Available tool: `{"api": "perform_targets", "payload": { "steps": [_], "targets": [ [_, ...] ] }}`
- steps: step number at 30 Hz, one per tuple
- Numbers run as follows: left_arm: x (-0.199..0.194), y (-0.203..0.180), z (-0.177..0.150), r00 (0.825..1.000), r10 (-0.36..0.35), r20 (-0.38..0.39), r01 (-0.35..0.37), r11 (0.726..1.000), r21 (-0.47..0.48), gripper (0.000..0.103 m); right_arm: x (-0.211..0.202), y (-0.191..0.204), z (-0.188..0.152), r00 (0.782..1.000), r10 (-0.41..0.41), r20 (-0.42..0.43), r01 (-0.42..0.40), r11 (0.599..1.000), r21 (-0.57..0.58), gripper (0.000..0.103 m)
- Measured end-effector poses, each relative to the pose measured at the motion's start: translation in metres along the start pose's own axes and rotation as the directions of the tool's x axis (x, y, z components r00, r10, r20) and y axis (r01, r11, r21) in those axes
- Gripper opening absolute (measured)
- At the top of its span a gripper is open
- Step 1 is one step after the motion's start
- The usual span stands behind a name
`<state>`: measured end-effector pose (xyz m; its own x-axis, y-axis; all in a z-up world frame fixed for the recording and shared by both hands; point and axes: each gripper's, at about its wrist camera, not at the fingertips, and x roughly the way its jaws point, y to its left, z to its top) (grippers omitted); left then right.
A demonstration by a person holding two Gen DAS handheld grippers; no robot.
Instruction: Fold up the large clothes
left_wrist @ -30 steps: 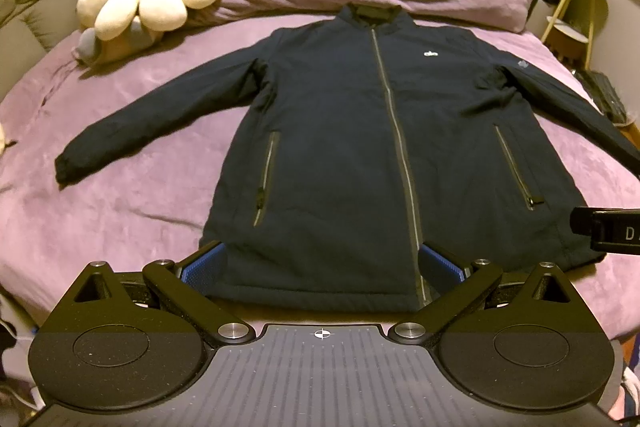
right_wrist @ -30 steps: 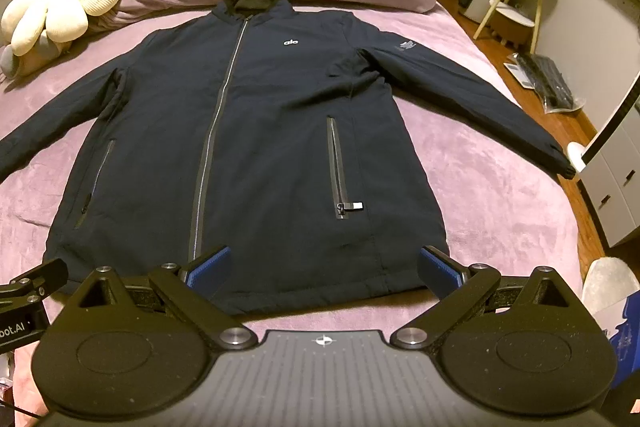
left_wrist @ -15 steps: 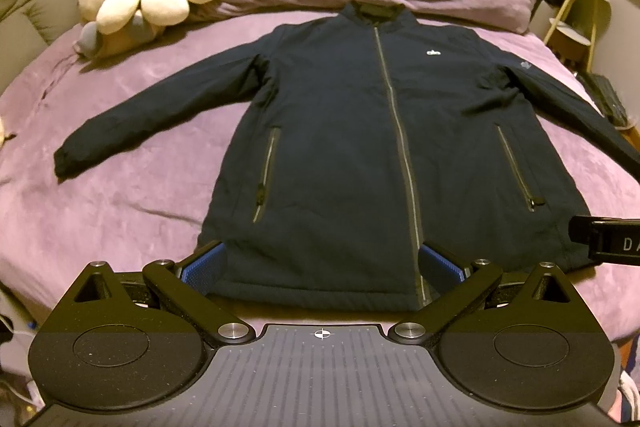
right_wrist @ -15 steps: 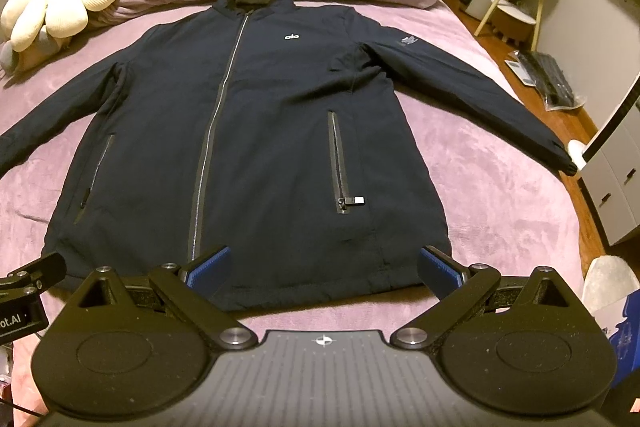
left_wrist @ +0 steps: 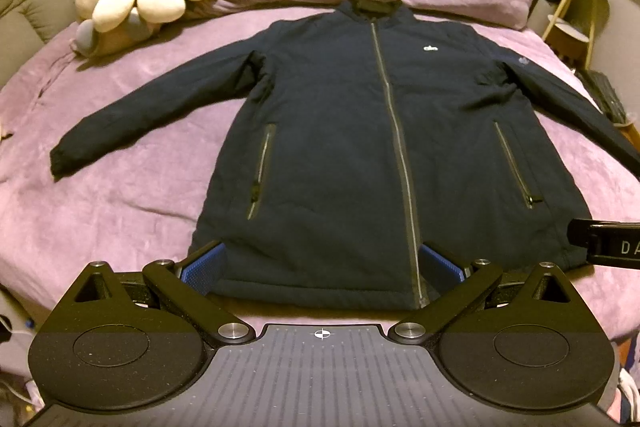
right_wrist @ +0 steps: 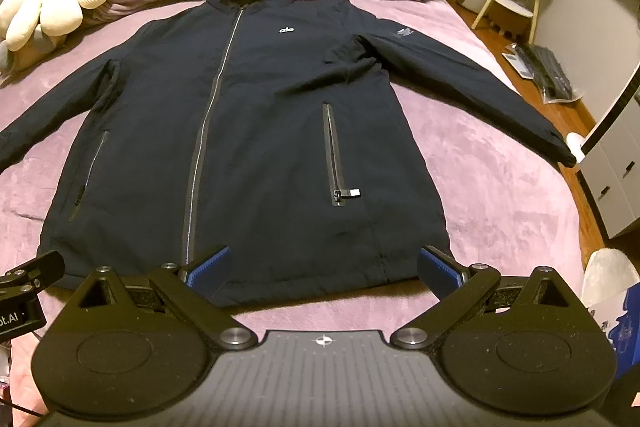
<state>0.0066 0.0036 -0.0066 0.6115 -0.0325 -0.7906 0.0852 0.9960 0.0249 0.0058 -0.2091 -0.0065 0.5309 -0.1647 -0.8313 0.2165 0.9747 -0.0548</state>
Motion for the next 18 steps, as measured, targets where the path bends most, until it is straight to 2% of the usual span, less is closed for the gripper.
{"api": "perform_targets", "payload": {
  "steps": [18],
  "targets": [
    [0.0007,-0.0029,-0.0007,1.000,-0.008,-0.004,0.008,1.000,-0.006,0.103,0.0032,-0.0032,-0.0031,1.000,0.001,-0.016,-0.001,1.000,0.009,0.099]
  ]
}}
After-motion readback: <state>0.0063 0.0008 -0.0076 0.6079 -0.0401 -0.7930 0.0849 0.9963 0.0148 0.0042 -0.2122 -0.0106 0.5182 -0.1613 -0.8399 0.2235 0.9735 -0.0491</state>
